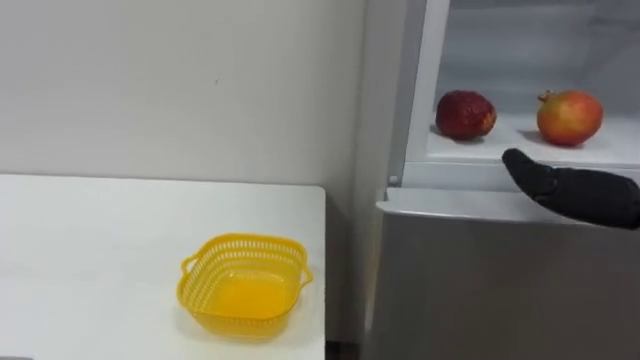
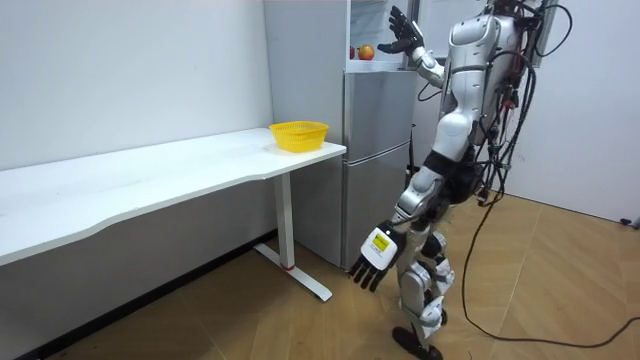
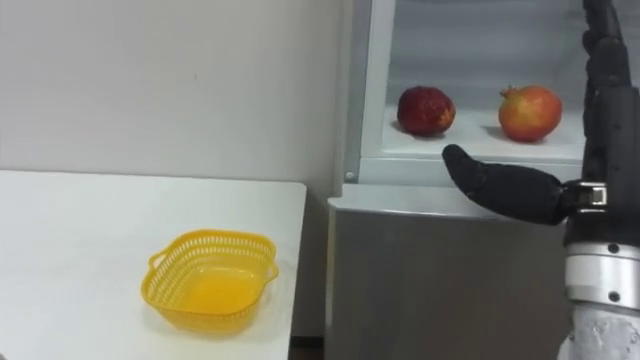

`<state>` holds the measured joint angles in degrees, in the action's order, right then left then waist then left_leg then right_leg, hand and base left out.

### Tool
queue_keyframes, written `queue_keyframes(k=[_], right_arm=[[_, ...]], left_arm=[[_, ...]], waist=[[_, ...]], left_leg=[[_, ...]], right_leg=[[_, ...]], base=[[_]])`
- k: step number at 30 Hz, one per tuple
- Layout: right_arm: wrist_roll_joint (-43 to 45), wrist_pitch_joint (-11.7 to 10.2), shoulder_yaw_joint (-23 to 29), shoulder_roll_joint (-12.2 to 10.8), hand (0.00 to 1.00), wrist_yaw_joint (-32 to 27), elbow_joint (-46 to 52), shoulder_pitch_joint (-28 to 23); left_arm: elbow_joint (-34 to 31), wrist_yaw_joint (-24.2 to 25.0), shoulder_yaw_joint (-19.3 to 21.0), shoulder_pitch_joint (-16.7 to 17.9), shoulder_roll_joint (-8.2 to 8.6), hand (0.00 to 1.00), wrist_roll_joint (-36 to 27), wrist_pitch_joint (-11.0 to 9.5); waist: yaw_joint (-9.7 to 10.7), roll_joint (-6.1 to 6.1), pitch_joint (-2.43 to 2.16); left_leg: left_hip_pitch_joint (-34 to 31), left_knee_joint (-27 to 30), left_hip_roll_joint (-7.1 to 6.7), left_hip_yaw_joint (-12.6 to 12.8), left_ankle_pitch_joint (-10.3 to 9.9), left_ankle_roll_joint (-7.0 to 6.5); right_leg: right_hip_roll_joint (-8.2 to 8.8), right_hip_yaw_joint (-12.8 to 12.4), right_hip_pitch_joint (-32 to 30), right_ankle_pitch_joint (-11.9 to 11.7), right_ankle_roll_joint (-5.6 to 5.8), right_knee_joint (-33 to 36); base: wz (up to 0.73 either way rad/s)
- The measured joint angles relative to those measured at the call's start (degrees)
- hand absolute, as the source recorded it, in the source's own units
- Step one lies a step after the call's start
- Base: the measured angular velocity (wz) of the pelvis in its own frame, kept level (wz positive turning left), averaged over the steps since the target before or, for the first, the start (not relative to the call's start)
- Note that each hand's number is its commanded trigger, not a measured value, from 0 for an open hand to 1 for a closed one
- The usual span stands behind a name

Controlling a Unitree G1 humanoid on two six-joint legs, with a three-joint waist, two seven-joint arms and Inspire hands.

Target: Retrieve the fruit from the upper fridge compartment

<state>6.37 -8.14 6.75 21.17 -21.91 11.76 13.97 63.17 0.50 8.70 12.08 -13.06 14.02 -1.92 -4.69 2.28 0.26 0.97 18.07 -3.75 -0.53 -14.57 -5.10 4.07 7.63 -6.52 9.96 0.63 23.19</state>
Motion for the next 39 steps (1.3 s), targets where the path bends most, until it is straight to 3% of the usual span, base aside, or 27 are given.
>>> queue_keyframes(k=[2, 4, 9, 13, 20, 24, 33, 39], right_arm=[[-1.84, 0.01, 0.03, 0.06, 0.00, -0.15, 0.13, 0.05], [-3.15, 0.01, 0.12, 0.08, 0.00, -0.18, 0.56, 0.37], [-3.58, 0.40, 0.20, 1.77, 0.00, 1.44, 0.51, 0.77], [-3.73, 0.76, 0.17, 1.94, 0.00, 2.38, 0.51, 0.78], [-6.40, 0.77, -0.70, 3.87, 0.00, 5.09, -0.45, 2.39], [-8.59, 1.62, -1.01, 4.01, 0.00, 5.54, -4.27, 5.68], [-12.04, 4.13, -1.15, 4.09, 0.00, 7.02, -8.43, 6.96], [-16.14, 5.52, -1.62, 4.18, 0.00, 8.33, -13.55, 9.71]], left_arm=[[-0.06, 0.04, 0.01, 0.08, 0.12, 0.00, 0.00, -0.04], [-0.05, 0.07, 0.17, 0.67, -0.16, 0.00, 0.14, 0.09], [-0.12, 0.14, 0.53, 0.88, -0.12, 0.00, 1.94, 1.16], [-0.80, 0.21, 0.40, 0.15, 0.68, 0.00, 1.98, 1.60], [-2.08, 0.36, 0.33, -0.60, 0.80, 0.00, 1.92, 1.63], [-2.33, 0.35, 0.31, -0.52, 0.79, 0.00, 1.95, 1.96], [-3.47, 0.17, -0.04, -0.09, 0.62, 0.00, 1.84, 4.23], [-3.56, 1.35, -0.31, -0.10, 0.62, 0.00, 1.79, 4.50]], waist=[[-0.32, -0.02, -0.46], [-0.65, -0.01, -0.63], [-1.57, 0.94, -0.21], [-1.64, 1.24, -0.36], [-2.01, 1.41, 0.25], [-1.96, 1.52, 0.19], [-2.05, 1.55, 0.17], [-2.07, 1.49, 0.04]], left_leg=[[1.72, -1.68, 0.58, 0.14, 0.13, 0.39], [2.46, -2.84, 1.10, -0.15, 0.33, 0.90], [2.76, -4.73, 2.20, -0.59, 0.92, 1.62], [2.85, -5.57, 2.43, -1.38, 1.22, 2.03], [3.70, -6.71, 3.03, -1.43, 1.31, 2.26], [3.70, -6.75, 3.03, -1.41, 1.34, 2.25], [3.63, -6.61, 3.03, -2.04, 1.34, 2.25], [3.26, -6.38, 2.91, -2.95, 1.35, 2.26]], right_leg=[[-0.93, -0.38, 1.85, 0.02, -0.20, -2.13], [-1.46, 0.04, 2.87, -0.19, -0.53, -3.58], [-2.68, 0.72, 3.86, -1.01, -1.42, -6.05], [-3.13, 1.75, 4.84, -1.43, -1.67, -8.14], [-3.49, 2.00, 6.46, -1.78, -1.72, -10.26], [-3.67, 1.93, 6.80, -2.07, -1.65, -10.67], [-3.61, 2.73, 7.52, -2.36, -1.59, -11.54], [-3.58, 2.84, 7.58, -2.34, -1.57, -11.54]], base=[[0.11], [0.04], [0.06], [0.19], [0.04], [0.00], [0.05], [0.07]])
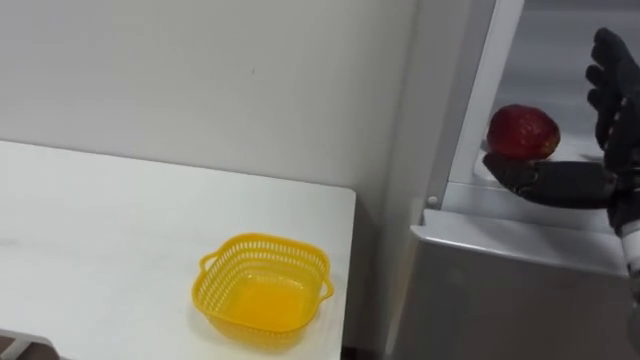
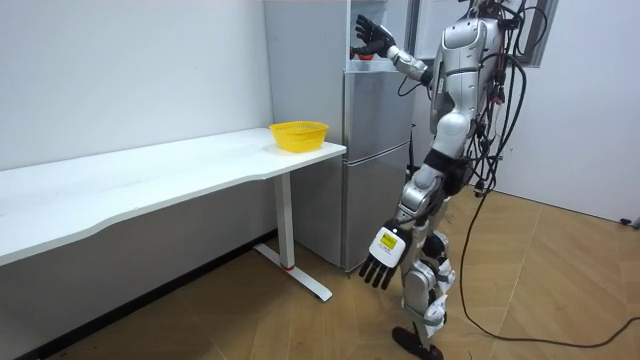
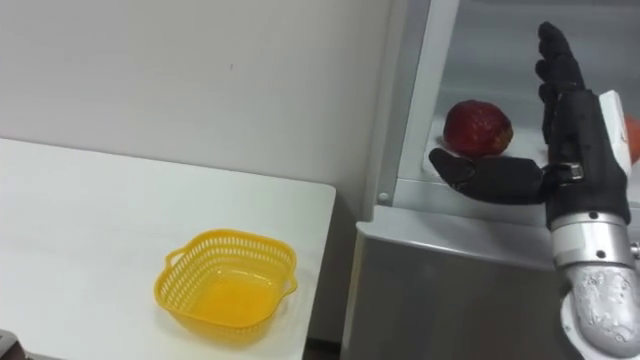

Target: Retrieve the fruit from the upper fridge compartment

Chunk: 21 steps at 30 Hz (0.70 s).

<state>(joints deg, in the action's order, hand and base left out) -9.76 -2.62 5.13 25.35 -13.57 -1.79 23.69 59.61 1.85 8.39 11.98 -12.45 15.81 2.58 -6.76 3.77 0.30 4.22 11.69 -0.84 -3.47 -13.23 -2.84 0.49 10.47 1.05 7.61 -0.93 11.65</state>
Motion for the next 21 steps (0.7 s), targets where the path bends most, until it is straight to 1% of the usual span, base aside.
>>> queue_keyframes(k=[4, 6, 7, 8, 10, 12, 13, 14, 15, 17, 19, 21], right_arm=[[-1.79, 0.81, 0.00, 0.21, 0.00, 0.04, -3.49, 2.68], [-1.75, 0.96, -0.01, 0.95, 0.00, 0.12, -6.60, 3.96], [-1.76, 1.11, -0.01, 1.09, 0.00, 0.11, -7.10, 4.11], [-1.75, 1.45, -0.02, 1.24, 0.00, 0.11, -7.36, 4.13], [-1.84, 1.46, -0.06, 1.28, 0.00, 0.17, -7.75, 4.13], [-2.89, 1.48, -0.06, 2.03, 0.00, 0.72, -9.34, 4.14], [-3.11, 1.48, -0.06, 2.03, 0.00, 0.81, -9.56, 4.15], [-3.21, 1.47, -0.07, 2.06, 0.00, 1.47, -10.21, 4.16], [-3.29, 1.46, -0.05, 2.08, 0.00, 2.04, -11.47, 4.50], [-3.37, 1.45, -0.07, 2.24, 0.00, 2.62, -12.75, 5.12], [-3.37, 1.34, -0.55, 2.80, 0.00, 3.31, -13.63, 5.82], [-3.37, 1.35, -1.18, 4.05, 0.00, 4.04, -13.85, 5.86]], left_arm=[[-0.01, 0.33, 0.00, 0.40, 0.00, 0.00, 0.12, 0.15], [-0.55, 1.30, 0.01, 0.83, -0.02, 0.00, 0.17, 1.06], [-0.62, 1.46, 0.01, 0.89, -0.01, 0.00, 0.17, 1.14], [-0.70, 1.65, 0.02, 1.12, -0.04, 0.00, 0.17, 1.23], [-0.70, 2.20, 0.16, 1.59, -0.15, 0.00, 0.16, 1.48], [-0.71, 2.74, 0.39, 1.57, -0.33, 0.00, 0.14, 2.06], [-0.71, 2.82, 0.39, 1.57, -0.36, 0.00, 0.14, 2.12], [-0.71, 2.97, 0.38, 1.56, -0.35, 0.00, 0.14, 2.18], [-0.71, 3.21, 0.38, 1.37, -0.35, 0.00, 0.12, 2.18], [-0.71, 3.36, 0.47, 1.23, -0.36, 0.00, 0.10, 2.20], [-0.71, 3.36, 0.50, 0.89, -0.44, 0.00, 0.09, 2.30], [-0.71, 3.35, 0.51, 0.41, -0.57, 0.00, 0.12, 2.31]], waist=[[0.05, 0.38, -0.27], [-0.02, 0.71, -0.49], [-0.04, 0.76, -0.52], [-0.12, 0.87, -0.50], [-0.14, 1.10, -0.36], [-0.20, 1.73, -0.31], [-0.16, 1.83, -0.26], [-0.12, 1.92, -0.25], [-0.14, 2.02, -0.32], [-0.43, 1.88, -0.22], [-0.25, 1.82, -0.18], [-0.33, 1.81, -0.18]], left_leg=[[-0.15, 0.10, 0.01, -0.10, 0.04, 0.07], [-0.14, 0.15, 0.01, -0.22, 0.06, 0.09], [-0.13, 0.16, 0.01, -0.23, 0.06, 0.09], [-0.05, 0.16, 0.01, -0.24, 0.06, 0.09], [0.23, 0.15, 0.01, -0.31, 0.06, 0.10], [0.30, 0.15, 0.00, -0.61, 0.05, 0.11], [0.33, 0.18, 0.00, -0.77, 0.05, 0.11], [0.45, 0.15, -0.03, -1.02, 0.04, 0.12], [0.52, 0.12, 0.03, -0.73, 0.04, 0.12], [0.51, 0.06, 0.09, -0.47, 0.03, 0.12], [0.51, 0.04, 0.10, -0.46, 0.03, 0.13], [0.48, 0.01, 0.10, -0.51, 0.02, 0.14]], right_leg=[[0.04, 0.55, 0.06, 0.03, -0.04, 0.00], [0.09, 0.73, 0.25, 0.03, -0.04, -0.01], [0.10, 0.76, 0.32, 0.03, -0.04, -0.02], [0.11, 0.77, 0.46, 0.07, 0.00, -0.03], [0.09, 0.82, 0.84, 0.09, 0.01, -0.18], [0.02, 1.08, 1.45, 0.08, 0.00, -0.99], [0.01, 1.36, 1.60, 0.06, -0.01, -1.12], [0.05, 1.44, 1.81, 0.07, 0.00, -1.15], [0.02, 1.35, 1.81, 0.07, 0.00, -1.16], [0.01, 1.37, 1.80, 0.07, 0.00, -1.16], [0.00, 1.38, 1.79, 0.07, 0.00, -1.17], [-0.01, 1.61, 1.79, 0.07, 0.00, -1.25]], base=[[0.06], [0.09], [0.09], [0.04], [0.03], [0.08], [0.13], [0.08], [0.05], [0.00], [0.00], [0.00]])
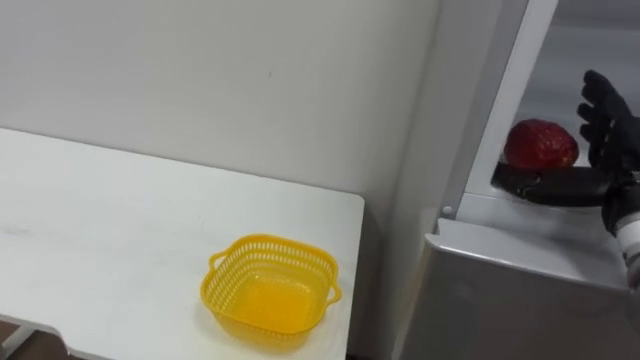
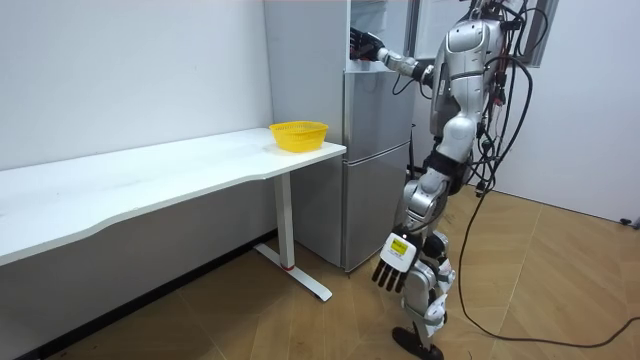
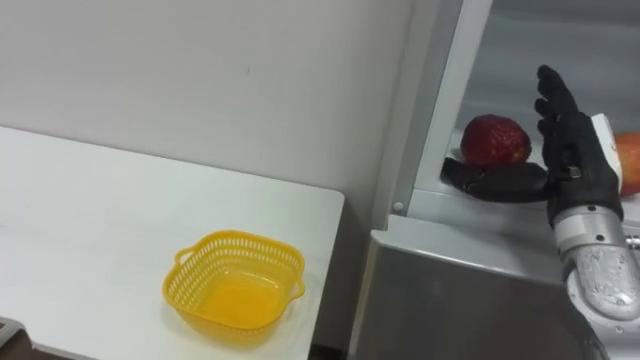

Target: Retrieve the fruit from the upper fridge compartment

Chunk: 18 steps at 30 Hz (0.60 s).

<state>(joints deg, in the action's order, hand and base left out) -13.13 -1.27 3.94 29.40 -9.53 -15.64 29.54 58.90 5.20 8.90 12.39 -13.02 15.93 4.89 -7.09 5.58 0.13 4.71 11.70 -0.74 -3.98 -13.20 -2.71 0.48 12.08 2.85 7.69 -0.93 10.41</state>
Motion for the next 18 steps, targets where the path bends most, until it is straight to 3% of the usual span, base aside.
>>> queue_keyframes(k=[7, 11, 18], right_arm=[[0.01, 0.11, -0.42, 0.82, 0.00, 2.16, -1.76, 1.57], [0.06, 0.18, -2.78, 3.01, 0.00, 3.41, -6.27, 4.66], [0.12, 0.17, -3.73, 3.52, 0.00, 4.61, -11.68, 8.05]], left_arm=[[0.00, -0.02, -0.03, -0.13, -0.48, 0.00, 0.00, 0.76], [0.00, -0.02, -0.10, -0.23, -0.59, 0.00, 0.03, 1.03], [0.01, -0.02, -0.15, -0.25, -0.78, 0.00, 0.10, 1.13]], waist=[[0.42, 0.00, -0.04], [0.42, 0.02, -0.06], [0.35, 0.23, -0.19]], left_leg=[[-0.04, -0.06, 0.02, -0.04, -0.03, 0.05], [0.02, -0.09, 0.07, -0.04, -0.04, 0.06], [0.07, -0.08, 0.04, -0.67, -0.04, 0.07]], right_leg=[[-0.10, 0.17, 0.01, -0.02, -0.02, -0.17], [-0.08, 0.30, 0.00, -0.04, -0.06, -0.04], [0.06, 0.81, 0.01, -0.05, -0.08, 0.15]], base=[[0.00], [0.00], [0.01]])
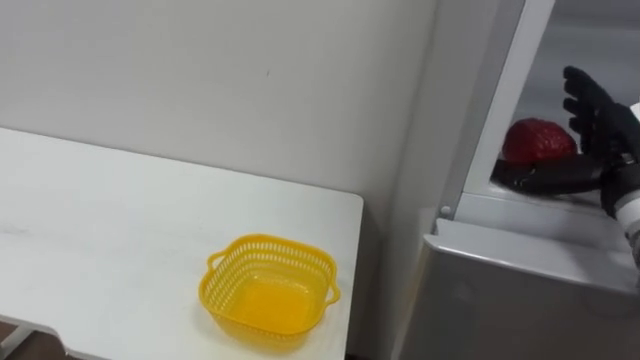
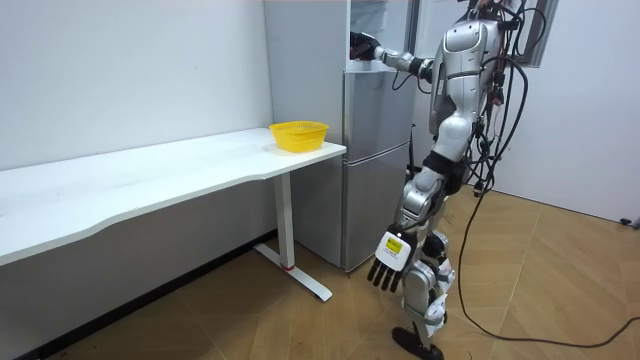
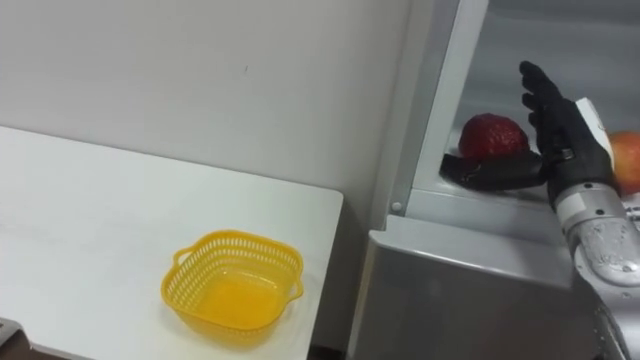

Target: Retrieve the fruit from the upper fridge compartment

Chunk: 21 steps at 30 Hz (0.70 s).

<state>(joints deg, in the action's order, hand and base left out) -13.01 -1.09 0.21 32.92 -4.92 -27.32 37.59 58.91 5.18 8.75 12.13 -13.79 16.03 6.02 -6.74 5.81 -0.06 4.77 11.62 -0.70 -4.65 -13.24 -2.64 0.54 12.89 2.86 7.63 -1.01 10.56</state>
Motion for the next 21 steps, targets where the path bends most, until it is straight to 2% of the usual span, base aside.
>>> queue_keyframes(k=[6, 16, 21], right_arm=[[-0.14, 1.31, -1.23, 0.53, 0.00, 0.16, -4.60, 3.60], [-1.51, 2.02, -1.25, 0.70, 0.00, 0.73, -6.66, 4.22], [-3.12, 2.32, -1.37, 1.20, 0.00, 3.31, -9.24, 4.90]], left_arm=[[0.03, 0.04, 0.02, 0.02, -0.19, 0.00, -0.05, 0.70], [-0.03, 0.05, 0.00, -0.16, -0.39, 0.00, -0.12, 1.79], [-0.51, 0.05, -0.71, -0.22, -0.83, 0.00, -0.15, 3.35]], waist=[[-0.38, 0.22, -0.08], [-0.85, 0.53, -0.26], [-0.92, 0.48, -0.16]], left_leg=[[-0.05, 0.00, -0.01, -0.17, -0.01, 0.00], [-0.04, 0.06, 0.01, -0.22, -0.01, 0.00], [-0.03, 0.14, 0.00, -0.30, -0.01, 0.00]], right_leg=[[0.00, 0.02, -0.03, 0.00, 0.00, 0.04], [-0.04, 0.03, 0.03, 0.00, 0.00, 0.01], [0.02, 0.40, 0.29, 0.00, 0.00, 0.02]], base=[[0.00], [0.00], [0.03]])
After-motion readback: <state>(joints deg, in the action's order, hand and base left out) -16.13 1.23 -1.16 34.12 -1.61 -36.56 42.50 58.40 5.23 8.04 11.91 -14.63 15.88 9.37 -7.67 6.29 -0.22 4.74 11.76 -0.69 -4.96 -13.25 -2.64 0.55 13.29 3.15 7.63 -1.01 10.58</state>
